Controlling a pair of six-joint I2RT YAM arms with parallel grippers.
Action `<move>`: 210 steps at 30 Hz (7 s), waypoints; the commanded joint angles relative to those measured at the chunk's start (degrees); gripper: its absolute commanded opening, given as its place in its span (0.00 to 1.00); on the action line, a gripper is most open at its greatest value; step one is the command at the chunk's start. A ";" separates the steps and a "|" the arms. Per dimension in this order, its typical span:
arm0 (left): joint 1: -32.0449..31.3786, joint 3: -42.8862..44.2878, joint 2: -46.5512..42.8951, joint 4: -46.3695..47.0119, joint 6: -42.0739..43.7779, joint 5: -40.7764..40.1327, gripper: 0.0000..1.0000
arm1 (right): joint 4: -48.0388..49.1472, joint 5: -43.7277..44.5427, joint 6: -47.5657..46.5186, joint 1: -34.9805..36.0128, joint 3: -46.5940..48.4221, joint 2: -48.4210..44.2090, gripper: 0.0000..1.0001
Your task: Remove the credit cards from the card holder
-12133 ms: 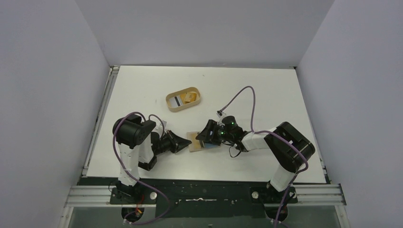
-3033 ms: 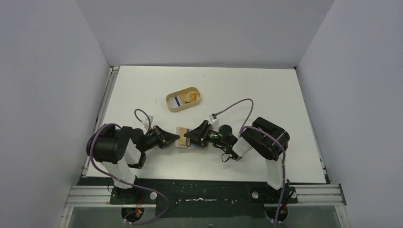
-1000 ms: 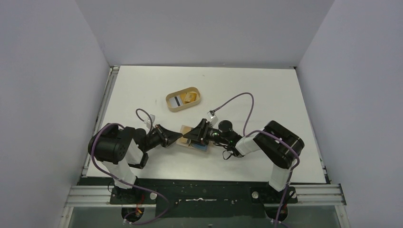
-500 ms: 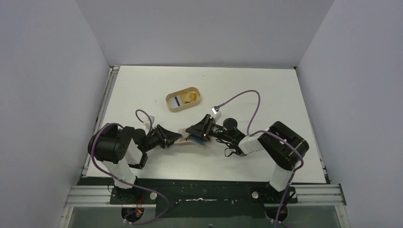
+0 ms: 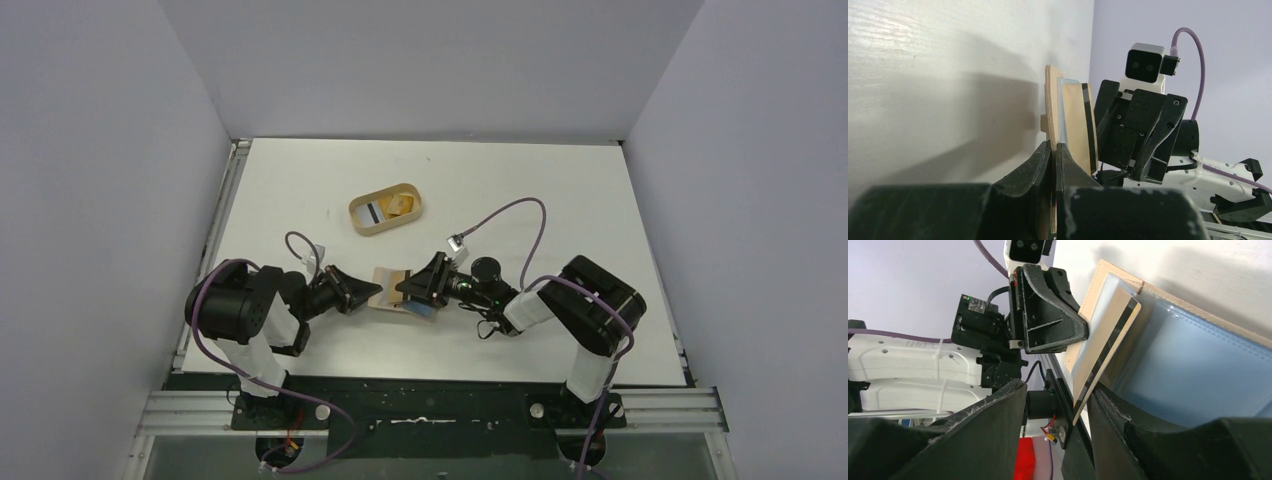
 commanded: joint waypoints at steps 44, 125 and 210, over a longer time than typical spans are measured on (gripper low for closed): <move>3.81 -2.06 0.49 1.64 4.74 2.68 0.00 | -83.25 3.63 -49.27 -8.35 53.47 0.34 0.00; -11.67 2.14 -51.58 -65.74 19.78 -21.33 0.02 | -76.97 19.56 -47.66 10.05 43.22 0.85 0.67; -32.15 38.35 -36.08 -110.39 33.64 -48.55 0.00 | -81.50 25.23 -45.70 -3.80 25.66 -34.59 0.67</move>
